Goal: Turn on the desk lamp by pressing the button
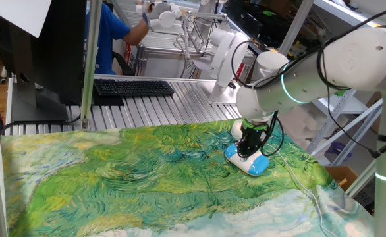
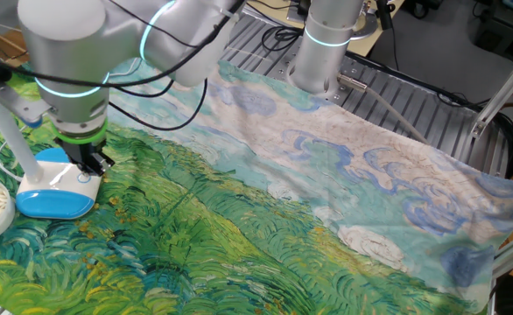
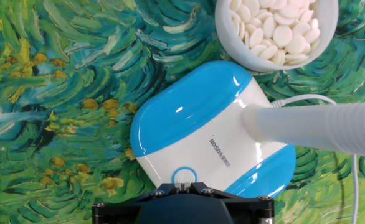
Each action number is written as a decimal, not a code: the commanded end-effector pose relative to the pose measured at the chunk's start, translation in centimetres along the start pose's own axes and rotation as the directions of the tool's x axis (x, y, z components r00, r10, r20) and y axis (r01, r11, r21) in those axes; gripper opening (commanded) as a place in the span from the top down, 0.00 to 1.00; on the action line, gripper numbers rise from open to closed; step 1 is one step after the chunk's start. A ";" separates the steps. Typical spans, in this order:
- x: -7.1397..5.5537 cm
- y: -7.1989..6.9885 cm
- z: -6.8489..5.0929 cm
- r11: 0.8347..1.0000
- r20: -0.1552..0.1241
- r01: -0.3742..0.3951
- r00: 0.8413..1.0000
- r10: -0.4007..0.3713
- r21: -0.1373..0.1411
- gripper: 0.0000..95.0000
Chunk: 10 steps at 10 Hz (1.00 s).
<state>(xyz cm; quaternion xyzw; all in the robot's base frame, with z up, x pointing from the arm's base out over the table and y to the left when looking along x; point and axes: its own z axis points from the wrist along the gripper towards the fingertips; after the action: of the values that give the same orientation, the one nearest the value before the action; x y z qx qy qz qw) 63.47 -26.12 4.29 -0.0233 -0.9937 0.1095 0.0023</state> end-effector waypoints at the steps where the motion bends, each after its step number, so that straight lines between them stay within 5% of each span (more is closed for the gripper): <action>1: -0.5 -0.2 0.4 1.000 0.000 0.003 1.000 -0.003 -0.005 1.00; 10: -0.8 -0.2 0.9 1.000 0.000 -0.003 1.000 0.003 -0.006 1.00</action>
<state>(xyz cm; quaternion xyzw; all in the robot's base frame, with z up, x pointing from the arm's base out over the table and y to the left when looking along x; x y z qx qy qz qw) 64.23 -26.55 3.53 -0.0252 -0.9940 0.1064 0.0018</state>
